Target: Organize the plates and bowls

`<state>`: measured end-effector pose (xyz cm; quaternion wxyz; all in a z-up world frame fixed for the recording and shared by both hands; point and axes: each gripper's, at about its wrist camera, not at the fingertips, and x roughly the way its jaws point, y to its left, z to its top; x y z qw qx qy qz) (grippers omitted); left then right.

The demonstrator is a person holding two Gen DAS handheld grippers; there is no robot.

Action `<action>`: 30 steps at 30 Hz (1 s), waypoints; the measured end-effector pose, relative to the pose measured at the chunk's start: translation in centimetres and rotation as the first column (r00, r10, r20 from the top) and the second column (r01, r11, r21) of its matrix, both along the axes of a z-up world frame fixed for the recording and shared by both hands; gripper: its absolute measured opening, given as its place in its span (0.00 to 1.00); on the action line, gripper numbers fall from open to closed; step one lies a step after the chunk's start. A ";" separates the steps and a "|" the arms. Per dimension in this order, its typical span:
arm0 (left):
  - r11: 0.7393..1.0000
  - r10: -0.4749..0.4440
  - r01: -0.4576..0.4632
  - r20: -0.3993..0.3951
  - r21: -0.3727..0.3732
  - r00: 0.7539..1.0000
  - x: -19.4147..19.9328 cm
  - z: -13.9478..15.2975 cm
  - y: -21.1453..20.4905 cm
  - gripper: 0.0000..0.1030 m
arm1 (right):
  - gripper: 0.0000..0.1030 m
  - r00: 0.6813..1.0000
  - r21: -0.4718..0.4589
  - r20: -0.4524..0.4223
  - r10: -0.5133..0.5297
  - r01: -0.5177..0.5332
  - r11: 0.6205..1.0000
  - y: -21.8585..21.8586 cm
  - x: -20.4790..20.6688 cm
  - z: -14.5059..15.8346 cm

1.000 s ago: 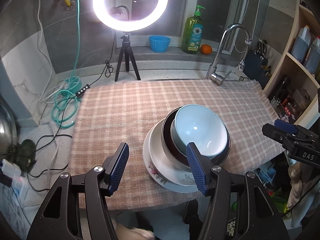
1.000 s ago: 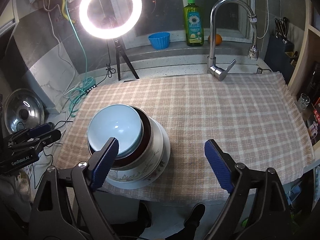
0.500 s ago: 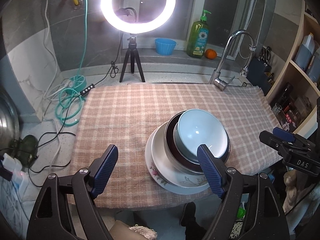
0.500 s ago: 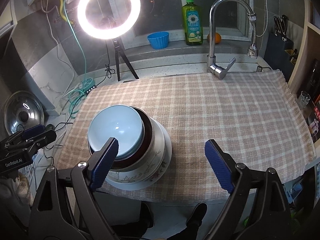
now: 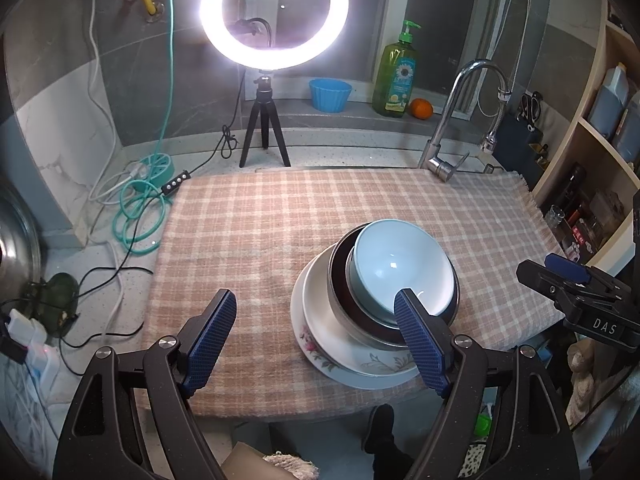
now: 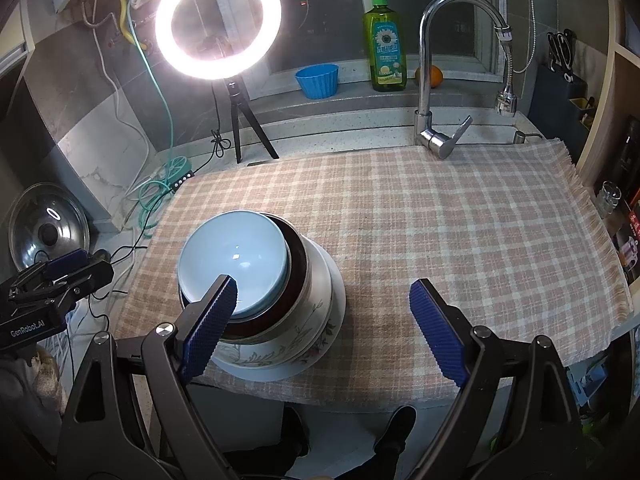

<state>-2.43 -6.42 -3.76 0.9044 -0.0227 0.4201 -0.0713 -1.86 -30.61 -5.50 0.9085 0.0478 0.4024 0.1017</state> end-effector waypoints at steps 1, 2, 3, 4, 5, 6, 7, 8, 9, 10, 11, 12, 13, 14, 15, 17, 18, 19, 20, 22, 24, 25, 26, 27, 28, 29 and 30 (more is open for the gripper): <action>1.000 0.000 0.000 0.001 0.001 1.000 0.0 0.0 0.0 0.79 | 0.88 1.000 0.001 0.000 0.001 -0.001 1.000 0.0 0.0 0.0; 1.000 -0.001 0.001 0.001 0.003 1.000 0.0 0.1 0.0 0.79 | 0.88 1.000 -0.001 -0.001 0.001 -0.001 1.000 0.0 0.0 0.0; 1.000 -0.001 0.001 0.002 0.003 1.000 0.0 0.1 0.0 0.79 | 0.88 1.000 -0.001 -0.001 0.001 -0.001 1.000 0.0 0.0 0.0; 1.000 -0.001 0.001 0.002 0.003 1.000 0.0 0.1 0.0 0.79 | 0.88 1.000 -0.001 -0.001 0.001 -0.001 1.000 0.0 0.0 0.0; 1.000 -0.001 0.001 0.002 0.003 1.000 0.0 0.1 0.0 0.79 | 0.88 1.000 0.000 -0.001 0.002 -0.002 1.000 0.0 0.0 0.0; 1.000 -0.001 0.001 0.002 0.004 1.000 0.0 0.1 0.0 0.79 | 0.88 1.000 0.000 0.000 0.002 -0.002 1.000 0.0 0.0 0.0; 1.000 -0.001 0.001 0.002 0.004 1.000 0.0 0.1 0.0 0.79 | 0.88 1.000 0.000 0.000 0.001 -0.001 1.000 0.0 0.0 0.0; 1.000 -0.001 0.001 0.003 0.005 1.000 0.0 0.1 0.0 0.79 | 0.88 1.000 0.001 0.000 0.003 -0.003 1.000 0.1 0.1 -0.1; 1.000 -0.001 0.001 0.003 0.005 1.000 0.0 0.1 0.0 0.79 | 0.88 1.000 0.001 0.000 0.004 -0.004 1.000 0.1 0.1 -0.1; 1.000 0.001 -0.001 0.004 0.004 1.000 0.0 0.1 0.0 0.79 | 0.88 1.000 0.000 0.000 0.004 -0.004 1.000 0.2 0.0 -0.1; 1.000 0.001 -0.001 0.004 0.003 1.000 0.1 0.2 0.0 0.79 | 0.88 1.000 0.000 0.000 0.004 -0.004 1.000 0.2 0.0 -0.1; 1.000 0.002 -0.002 0.004 0.003 1.000 0.1 0.2 0.1 0.79 | 0.88 1.000 0.001 0.000 0.004 -0.004 1.000 0.2 0.0 -0.1; 1.000 0.001 -0.001 0.005 0.004 1.000 0.1 0.2 0.1 0.79 | 0.88 1.000 0.003 -0.001 0.003 -0.003 1.000 0.2 0.0 -0.1; 1.000 0.002 -0.002 0.006 0.005 1.000 0.1 0.2 0.1 0.79 | 0.88 1.000 0.002 -0.002 0.003 -0.003 1.000 0.2 0.0 -0.1; 1.000 0.003 -0.003 0.006 0.006 1.000 0.1 0.2 0.2 0.79 | 0.88 1.000 0.001 -0.002 0.003 -0.003 1.000 0.2 0.0 -0.1; 1.000 0.000 0.000 0.005 0.007 1.000 0.1 0.1 0.1 0.79 | 0.88 1.000 0.001 -0.002 0.002 -0.002 1.000 0.3 0.0 -0.1; 1.000 0.001 -0.001 0.004 0.007 1.000 0.2 0.1 0.1 0.79 | 0.88 1.000 0.003 -0.003 0.003 -0.003 1.000 0.2 0.0 -0.1; 1.000 0.000 0.000 0.004 0.006 1.000 0.2 0.1 0.1 0.79 | 0.88 1.000 0.003 -0.003 0.003 -0.003 1.000 0.2 0.0 -0.1; 1.000 0.000 0.000 0.004 0.007 1.000 0.2 0.1 0.1 0.79 | 0.88 1.000 0.004 -0.004 0.003 -0.003 1.000 0.3 0.0 -0.1; 1.000 0.001 -0.001 0.004 0.008 1.000 0.1 0.1 0.1 0.79 | 0.88 1.000 0.003 -0.005 0.004 -0.004 1.000 0.3 0.1 -0.2; 1.000 0.002 -0.002 0.004 0.007 1.000 0.1 0.2 0.1 0.79 | 0.88 1.000 0.004 -0.006 0.003 -0.003 1.000 0.3 0.1 -0.2; 1.000 0.002 -0.002 0.004 0.007 1.000 0.2 0.2 0.1 0.79 | 0.88 1.000 0.004 -0.006 0.003 -0.003 1.000 0.3 0.1 -0.2; 1.000 0.002 -0.002 0.005 0.008 1.000 0.1 0.2 0.1 0.79 | 0.88 1.000 0.004 -0.007 0.003 -0.003 1.000 0.3 0.1 -0.2; 1.000 0.003 -0.003 0.005 0.007 1.000 0.1 0.1 0.1 0.79 | 0.88 1.000 0.004 -0.008 0.002 -0.002 1.000 0.4 0.1 -0.2; 1.000 0.002 -0.002 0.005 0.006 1.000 0.1 0.1 0.1 0.79 | 0.88 1.000 0.005 -0.008 0.002 -0.002 1.000 0.4 0.1 -0.2; 1.000 0.003 -0.003 0.005 0.007 1.000 0.2 0.1 0.1 0.79 | 0.88 1.000 0.005 -0.009 0.003 -0.003 1.000 0.4 0.1 -0.2; 1.000 0.003 -0.003 0.005 0.007 1.000 0.2 0.1 0.1 0.79 | 0.88 1.000 0.005 -0.010 0.002 -0.002 1.000 0.2 0.2 -0.2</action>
